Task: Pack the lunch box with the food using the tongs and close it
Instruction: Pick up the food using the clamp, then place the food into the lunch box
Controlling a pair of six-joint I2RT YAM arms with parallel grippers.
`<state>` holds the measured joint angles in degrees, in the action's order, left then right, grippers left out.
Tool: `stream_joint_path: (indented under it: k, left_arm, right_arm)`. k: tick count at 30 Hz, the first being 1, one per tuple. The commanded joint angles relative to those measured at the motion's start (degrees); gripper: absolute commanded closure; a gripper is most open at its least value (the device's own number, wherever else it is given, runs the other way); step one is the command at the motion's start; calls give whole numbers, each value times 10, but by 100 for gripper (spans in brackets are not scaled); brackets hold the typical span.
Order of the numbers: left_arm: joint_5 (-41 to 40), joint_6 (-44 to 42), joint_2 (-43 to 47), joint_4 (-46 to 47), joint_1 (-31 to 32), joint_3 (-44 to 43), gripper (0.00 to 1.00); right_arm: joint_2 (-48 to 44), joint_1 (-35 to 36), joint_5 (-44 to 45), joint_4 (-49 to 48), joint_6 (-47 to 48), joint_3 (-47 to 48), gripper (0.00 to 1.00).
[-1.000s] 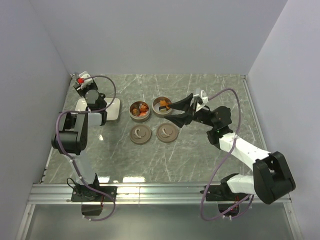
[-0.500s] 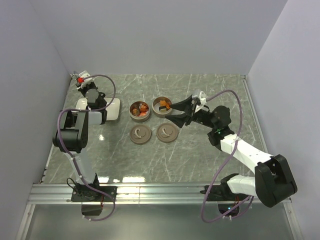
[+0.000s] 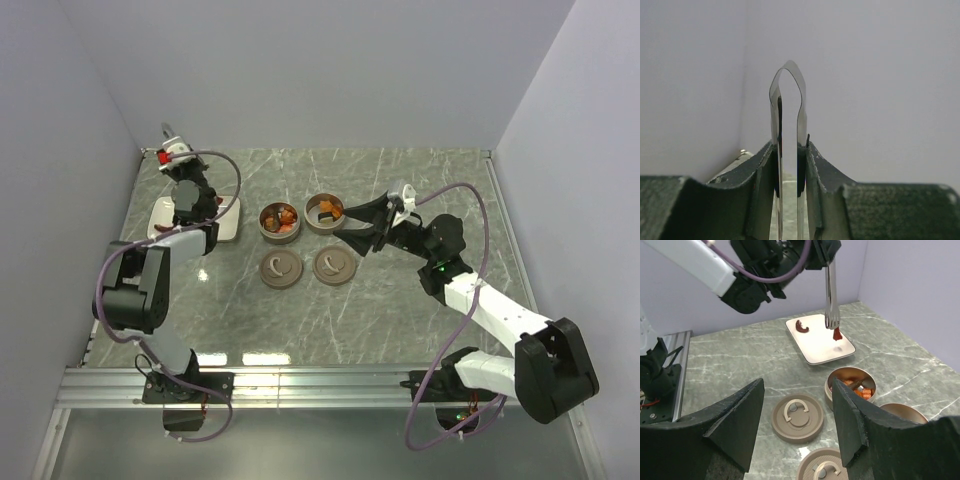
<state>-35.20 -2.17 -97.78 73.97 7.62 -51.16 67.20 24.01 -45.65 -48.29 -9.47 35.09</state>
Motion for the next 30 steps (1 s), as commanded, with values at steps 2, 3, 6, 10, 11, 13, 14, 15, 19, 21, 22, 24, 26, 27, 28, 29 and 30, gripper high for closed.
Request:
stream_joint_path:
  k: [2,3,6,10,11,13,14,15,19,21,22,24,26,27,28,29,30]
  left_arm:
    - [48,13,50,2,26,6,85]
    - [51,13,56,-15,33,6,85]
    - [69,18,79,-47,43,12,85]
    - [101,51,121,-97,69,25,85]
    - [105,47,128,-101,84,27,85]
    - [113,45,152,-106,96,40,85]
    - [120,57,161,-109,102,44,85]
    - [137,62,170,-113,105,50,85]
    - [165,83,205,-135,120,55,85]
    - [174,86,210,-148,129,49,85]
    - [180,89,212,-153,129,47,85]
    - [186,95,205,-168,131,37,85]
    - [203,107,197,-169,132,32,85]
    - [211,111,188,-167,132,30,85]
    - [224,119,182,-162,133,30,85]
    - [224,121,175,-161,136,27,85]
    - [225,122,169,-161,138,21,85]
  right_arm:
    - [-15,-2,12,-8,6,-6,36]
    - [-15,-3,12,-8,6,-6,36]
    - [-16,-2,12,-11,3,-8,36]
    - [-22,-2,14,-10,2,-13,36]
    - [-24,-3,15,-9,2,-14,36]
    - [-30,-3,16,-9,2,-19,36]
    - [-32,-3,16,-9,1,-20,36]
    - [-35,-3,16,-10,-1,-23,36]
    - [-38,-2,18,-10,-2,-27,36]
    - [-42,-2,18,-10,-2,-31,36]
    - [-44,-3,20,-8,-1,-32,36]
    - [-49,-2,21,-8,0,-35,36]
    - [-51,-2,21,-8,2,-37,36]
    - [-53,-2,22,-8,2,-38,36]
    - [-54,-2,22,-8,2,-40,36]
    - [-55,-2,23,-7,2,-41,36]
    - [-57,-2,24,-5,3,-42,36]
